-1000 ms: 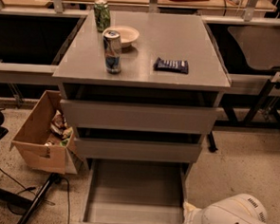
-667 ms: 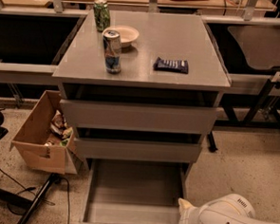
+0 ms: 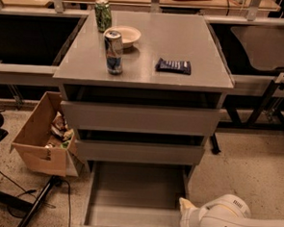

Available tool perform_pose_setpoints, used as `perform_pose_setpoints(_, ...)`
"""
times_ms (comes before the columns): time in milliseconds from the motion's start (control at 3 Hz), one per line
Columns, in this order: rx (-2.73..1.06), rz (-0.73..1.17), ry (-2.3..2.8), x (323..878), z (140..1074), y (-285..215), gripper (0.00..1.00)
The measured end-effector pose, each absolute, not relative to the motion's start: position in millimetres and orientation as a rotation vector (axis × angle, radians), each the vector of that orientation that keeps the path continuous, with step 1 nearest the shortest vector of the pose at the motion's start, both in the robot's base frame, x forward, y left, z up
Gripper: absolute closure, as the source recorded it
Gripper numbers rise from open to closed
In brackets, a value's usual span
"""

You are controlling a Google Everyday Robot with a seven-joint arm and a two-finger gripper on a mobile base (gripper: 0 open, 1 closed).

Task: Close bottom drawer

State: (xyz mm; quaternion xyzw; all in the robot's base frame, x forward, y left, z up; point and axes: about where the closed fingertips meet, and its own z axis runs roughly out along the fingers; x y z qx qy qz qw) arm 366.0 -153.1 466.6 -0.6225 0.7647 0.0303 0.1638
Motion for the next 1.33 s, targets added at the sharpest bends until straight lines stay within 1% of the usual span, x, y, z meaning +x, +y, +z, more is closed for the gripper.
perform_pose_setpoints(333, -1.757, 0.143, 2.263, 353, 431, -163, 0.00)
perform_pose_setpoints(667, -1.739, 0.236, 2.342, 329, 385, -171, 0.00)
perform_pose_setpoints(1000, -1.699, 0.304, 2.383, 308, 313, -196, 0.27)
perform_pose_setpoints(1333, -1.725, 0.308, 2.322, 307, 264, -205, 0.50)
